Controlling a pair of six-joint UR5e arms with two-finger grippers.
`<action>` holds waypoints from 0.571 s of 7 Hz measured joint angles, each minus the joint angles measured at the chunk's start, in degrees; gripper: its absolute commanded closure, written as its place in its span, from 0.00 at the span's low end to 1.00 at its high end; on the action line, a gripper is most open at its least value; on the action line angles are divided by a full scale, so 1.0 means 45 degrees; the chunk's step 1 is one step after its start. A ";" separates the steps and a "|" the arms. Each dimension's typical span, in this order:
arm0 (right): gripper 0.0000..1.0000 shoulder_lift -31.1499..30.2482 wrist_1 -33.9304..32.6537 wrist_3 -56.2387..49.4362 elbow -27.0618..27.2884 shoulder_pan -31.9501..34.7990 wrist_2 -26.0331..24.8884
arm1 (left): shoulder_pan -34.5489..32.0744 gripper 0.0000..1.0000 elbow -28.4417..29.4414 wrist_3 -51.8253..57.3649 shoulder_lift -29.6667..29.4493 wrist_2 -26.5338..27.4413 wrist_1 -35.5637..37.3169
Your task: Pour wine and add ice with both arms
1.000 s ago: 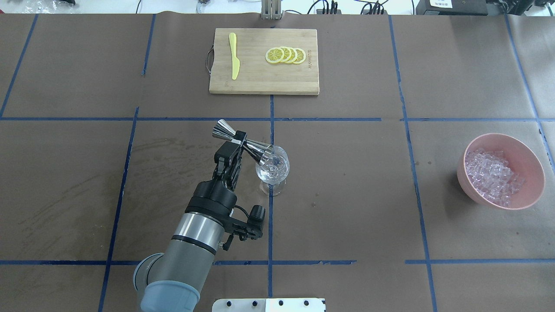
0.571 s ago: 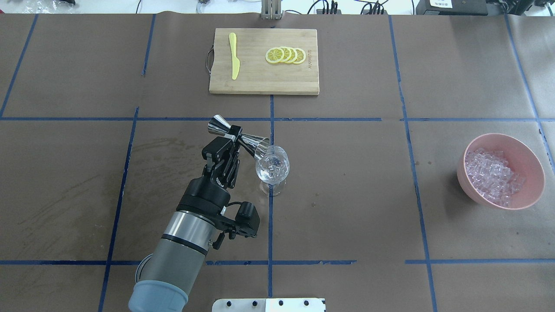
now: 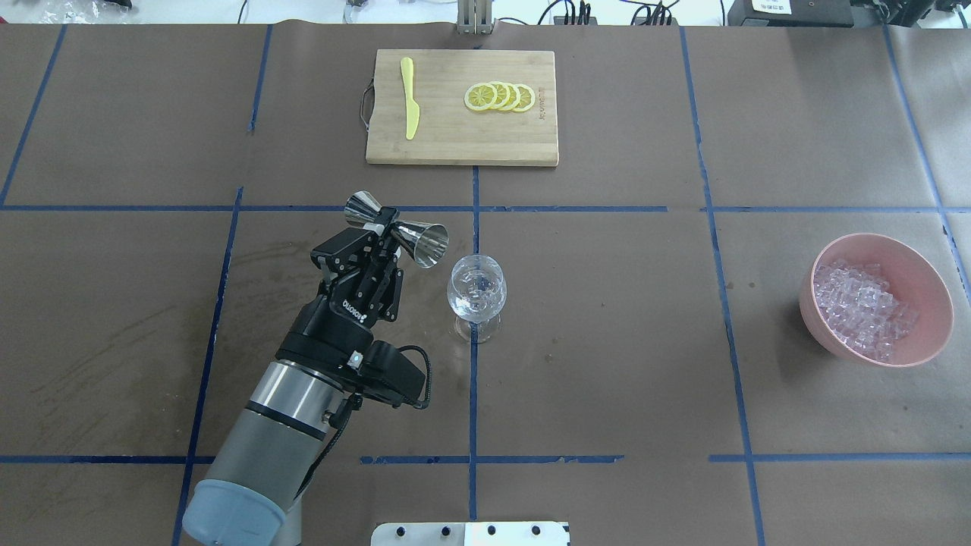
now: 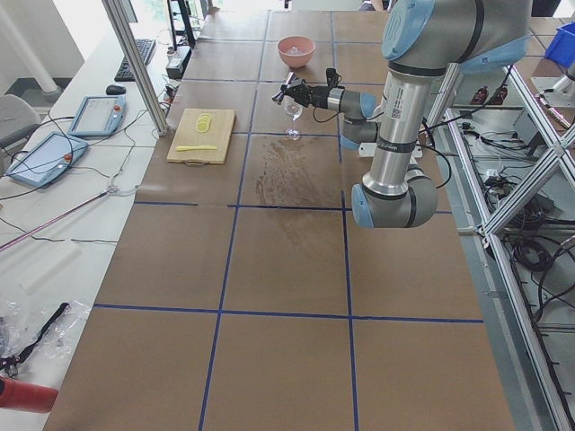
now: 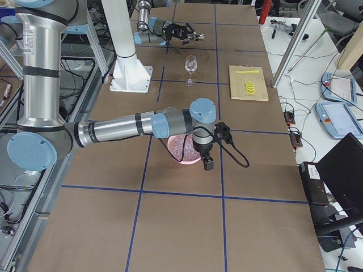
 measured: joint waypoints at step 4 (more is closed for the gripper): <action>0.00 0.0027 0.0000 -0.0014 0.0001 0.0000 0.0006 | -0.0033 1.00 -0.0405 -0.0050 0.2944 -0.1154 -0.3108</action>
